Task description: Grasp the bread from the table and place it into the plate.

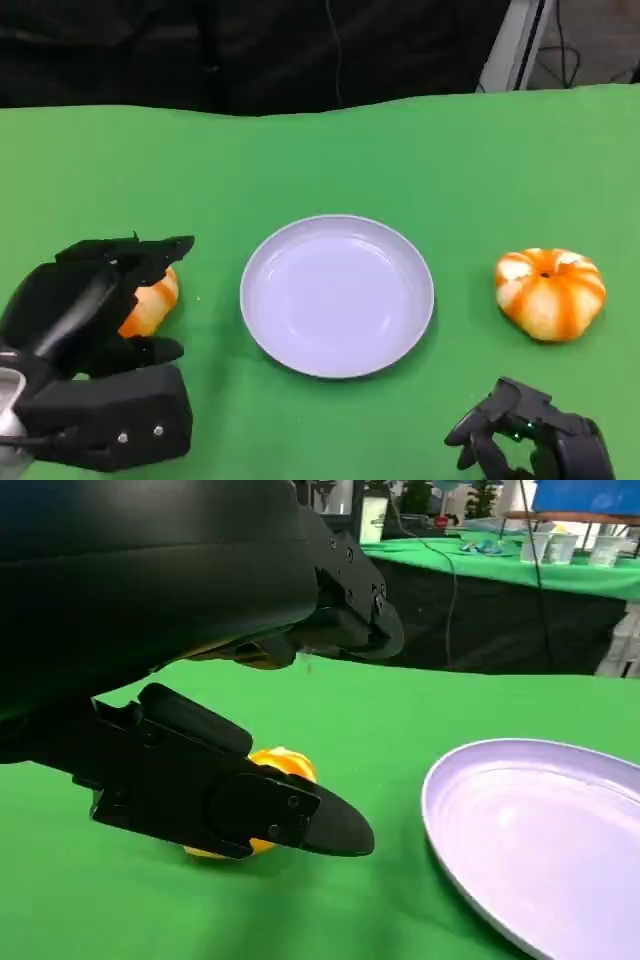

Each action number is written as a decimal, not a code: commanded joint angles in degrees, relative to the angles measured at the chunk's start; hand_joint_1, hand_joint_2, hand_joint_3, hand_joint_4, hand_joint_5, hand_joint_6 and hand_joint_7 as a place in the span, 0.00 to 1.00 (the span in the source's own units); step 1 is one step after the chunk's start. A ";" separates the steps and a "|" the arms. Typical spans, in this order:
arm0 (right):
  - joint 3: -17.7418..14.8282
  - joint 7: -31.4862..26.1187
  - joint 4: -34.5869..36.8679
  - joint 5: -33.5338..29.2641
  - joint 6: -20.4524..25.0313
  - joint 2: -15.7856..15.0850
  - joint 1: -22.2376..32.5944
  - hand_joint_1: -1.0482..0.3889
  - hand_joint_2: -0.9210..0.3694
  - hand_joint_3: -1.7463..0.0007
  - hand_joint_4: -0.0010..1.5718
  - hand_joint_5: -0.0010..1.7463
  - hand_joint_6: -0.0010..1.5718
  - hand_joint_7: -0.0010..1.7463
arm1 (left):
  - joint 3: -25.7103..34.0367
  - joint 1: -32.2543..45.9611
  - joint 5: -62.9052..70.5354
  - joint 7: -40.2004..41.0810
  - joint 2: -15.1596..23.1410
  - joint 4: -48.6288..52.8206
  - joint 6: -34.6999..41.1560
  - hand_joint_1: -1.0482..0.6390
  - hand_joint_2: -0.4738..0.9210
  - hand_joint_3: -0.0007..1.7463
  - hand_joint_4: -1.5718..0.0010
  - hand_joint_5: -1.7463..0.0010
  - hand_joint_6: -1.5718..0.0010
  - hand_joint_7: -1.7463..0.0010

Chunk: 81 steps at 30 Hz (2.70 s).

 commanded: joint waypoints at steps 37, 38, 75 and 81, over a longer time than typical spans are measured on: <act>-0.11 -0.10 -1.35 0.10 -0.18 -0.58 1.02 0.26 0.00 0.74 0.52 0.90 0.56 0.71 | -20.31 -28.51 0.94 21.74 -4.91 55.90 -1.65 0.49 1.00 0.11 0.52 0.01 0.63 0.10; -0.12 -0.10 -1.28 0.10 -0.23 -0.60 0.99 0.26 0.00 0.73 0.52 0.90 0.56 0.71 | -20.61 -28.67 0.96 22.15 -4.90 56.24 -1.80 0.49 1.00 0.13 0.53 0.00 0.64 0.10; -0.13 0.03 -1.29 0.27 0.09 -0.61 0.79 0.26 0.00 0.74 0.52 0.90 0.56 0.71 | -23.86 -29.35 2.40 30.38 -2.20 54.89 -4.13 0.51 0.97 0.04 0.52 0.00 0.66 0.00; -0.13 0.03 -1.29 0.27 0.09 -0.61 0.79 0.26 0.00 0.74 0.52 0.90 0.56 0.71 | -23.84 -29.36 2.42 30.38 -2.20 54.91 -4.16 0.51 0.98 0.03 0.52 0.00 0.66 0.00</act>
